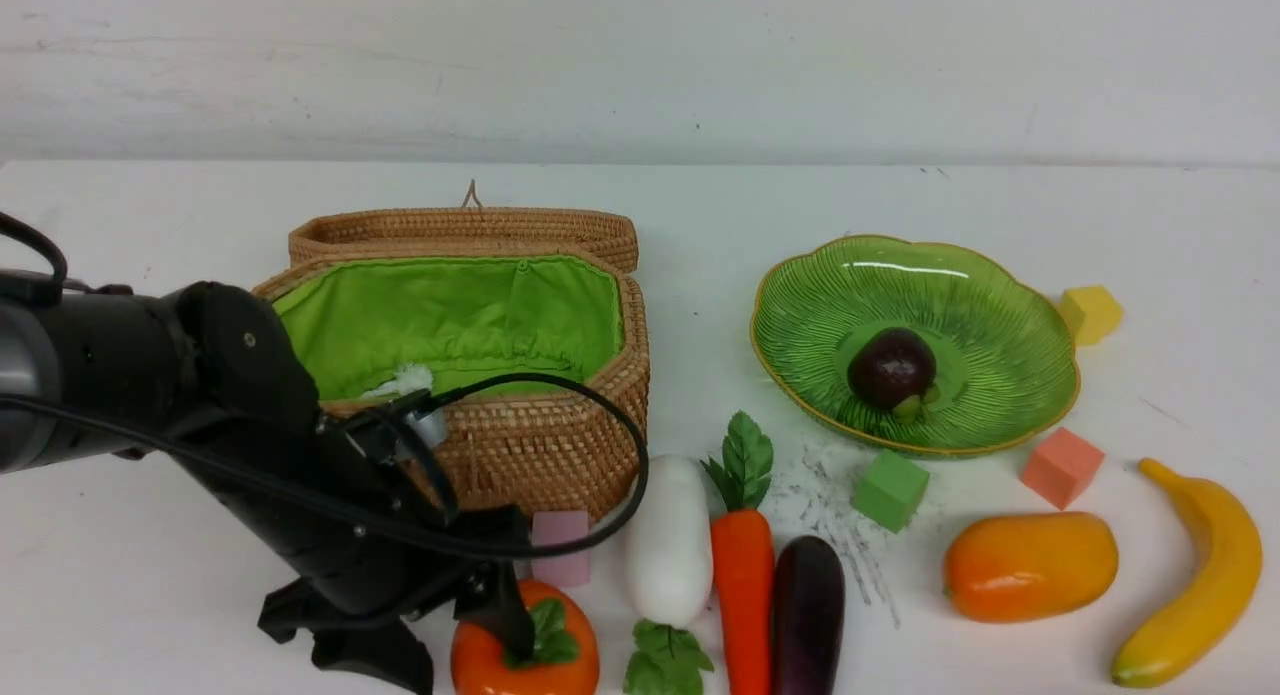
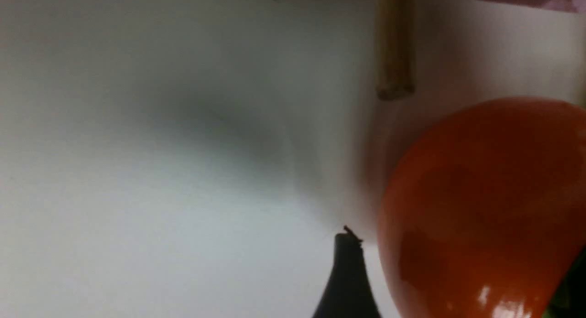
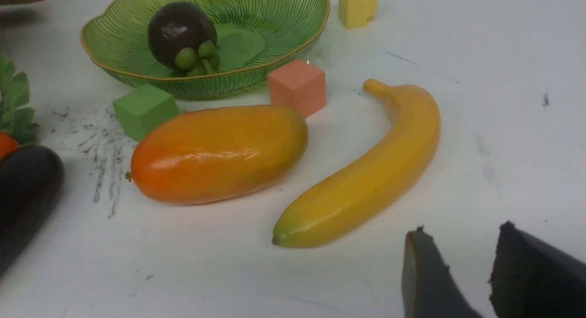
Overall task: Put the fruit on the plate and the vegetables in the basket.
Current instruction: Grab a tomato with your left arm and place it on the plate on the right.
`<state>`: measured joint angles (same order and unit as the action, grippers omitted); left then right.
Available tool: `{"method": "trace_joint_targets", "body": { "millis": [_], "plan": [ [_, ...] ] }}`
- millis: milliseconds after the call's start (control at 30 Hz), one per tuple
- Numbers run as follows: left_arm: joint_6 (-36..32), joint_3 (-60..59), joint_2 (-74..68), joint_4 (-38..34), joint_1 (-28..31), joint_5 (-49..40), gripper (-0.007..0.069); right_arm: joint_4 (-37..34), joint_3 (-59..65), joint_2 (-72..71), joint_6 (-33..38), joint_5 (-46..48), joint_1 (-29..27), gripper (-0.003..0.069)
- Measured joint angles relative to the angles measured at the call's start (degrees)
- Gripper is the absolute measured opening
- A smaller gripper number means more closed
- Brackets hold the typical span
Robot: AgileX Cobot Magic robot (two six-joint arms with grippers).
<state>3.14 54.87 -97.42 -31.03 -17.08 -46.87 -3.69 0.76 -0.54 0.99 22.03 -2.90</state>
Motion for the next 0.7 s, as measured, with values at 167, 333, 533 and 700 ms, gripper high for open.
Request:
{"method": "trace_joint_targets", "body": {
  "millis": [167, 333, 533, 700],
  "plan": [
    [-1.63, 0.0, 0.18, -1.67, 0.0, -0.81, 0.0382, 0.0, 0.0, 0.0, 0.0, 0.0, 0.0, 0.0243],
    [-4.68, -0.71, 2.44, -4.18, 0.07, -3.0, 0.037, 0.0, 0.0, 0.0, 0.0, 0.0, 0.0, 0.0243],
    [-17.08, 0.12, 11.88, -21.13, 0.07, -7.22, 0.0365, 0.0, 0.0, 0.0, 0.0, 0.0, 0.0, 0.0243],
    [-21.65, 7.99, 14.97, -30.09, 0.02, -8.56, 0.0364, 0.0, 0.0, 0.0, 0.0, 0.0, 0.0, 0.0243]
  ]
}}
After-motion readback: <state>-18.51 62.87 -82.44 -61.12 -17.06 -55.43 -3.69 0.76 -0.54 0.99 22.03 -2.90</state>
